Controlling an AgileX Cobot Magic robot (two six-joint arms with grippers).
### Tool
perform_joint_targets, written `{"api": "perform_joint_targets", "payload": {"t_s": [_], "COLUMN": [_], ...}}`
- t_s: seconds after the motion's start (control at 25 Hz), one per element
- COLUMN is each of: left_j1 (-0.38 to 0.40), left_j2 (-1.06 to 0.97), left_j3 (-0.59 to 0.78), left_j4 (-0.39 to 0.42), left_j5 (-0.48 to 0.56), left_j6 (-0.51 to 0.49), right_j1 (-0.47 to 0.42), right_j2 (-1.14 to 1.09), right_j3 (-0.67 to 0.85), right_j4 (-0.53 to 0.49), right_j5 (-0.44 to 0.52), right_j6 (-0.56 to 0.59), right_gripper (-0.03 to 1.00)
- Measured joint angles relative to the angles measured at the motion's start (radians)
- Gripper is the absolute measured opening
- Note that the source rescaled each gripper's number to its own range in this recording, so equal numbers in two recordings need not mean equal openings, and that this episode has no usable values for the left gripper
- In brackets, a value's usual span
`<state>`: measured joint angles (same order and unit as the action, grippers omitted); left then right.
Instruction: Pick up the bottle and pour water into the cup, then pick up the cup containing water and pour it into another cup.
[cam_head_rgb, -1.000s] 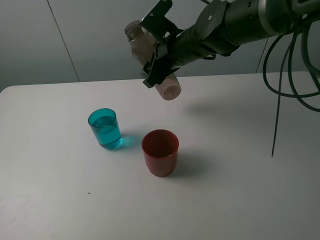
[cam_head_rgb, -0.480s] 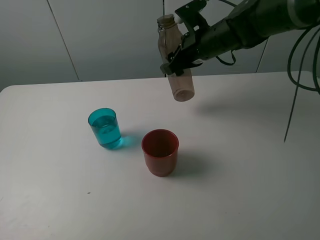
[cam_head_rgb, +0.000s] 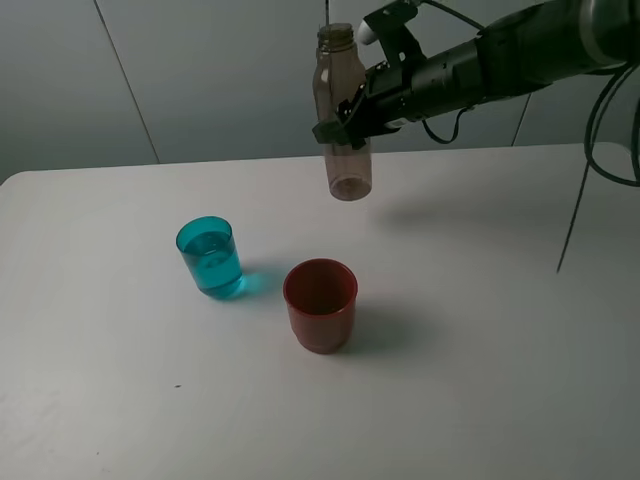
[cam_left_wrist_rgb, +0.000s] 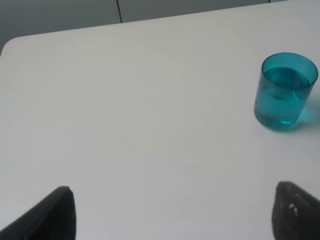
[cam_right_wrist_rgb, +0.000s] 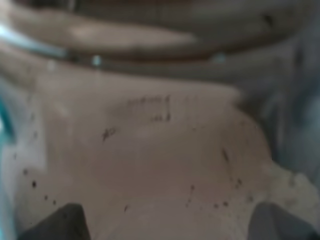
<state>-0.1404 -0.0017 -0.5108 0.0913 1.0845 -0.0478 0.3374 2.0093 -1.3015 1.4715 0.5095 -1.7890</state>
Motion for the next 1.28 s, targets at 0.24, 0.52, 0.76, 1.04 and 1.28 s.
{"api": "perform_joint_targets", "payload": {"t_s": [0.24, 0.52, 0.76, 1.04, 1.28], "left_j1": [0.0, 0.0, 0.0, 0.0, 0.0], "left_j2": [0.0, 0.0, 0.0, 0.0, 0.0], "left_j3": [0.0, 0.0, 0.0, 0.0, 0.0], "left_j4": [0.0, 0.0, 0.0, 0.0, 0.0], "left_j5": [0.0, 0.0, 0.0, 0.0, 0.0], "left_j6": [0.0, 0.0, 0.0, 0.0, 0.0], "right_j1": [-0.002, -0.002, -0.002, -0.002, -0.002], "right_j2": [0.068, 0.09, 0.114, 0.153, 0.153], "right_j3": [0.0, 0.0, 0.0, 0.0, 0.0], "right_j4": [0.055, 0.194, 0.26, 0.263, 0.263], "right_j5": [0.007, 0.005, 0.009, 0.009, 0.009], "right_j6": [-0.16, -0.3, -0.3, -0.3, -0.3], "right_gripper": [0.0, 0.0, 0.0, 0.0, 0.09]}}
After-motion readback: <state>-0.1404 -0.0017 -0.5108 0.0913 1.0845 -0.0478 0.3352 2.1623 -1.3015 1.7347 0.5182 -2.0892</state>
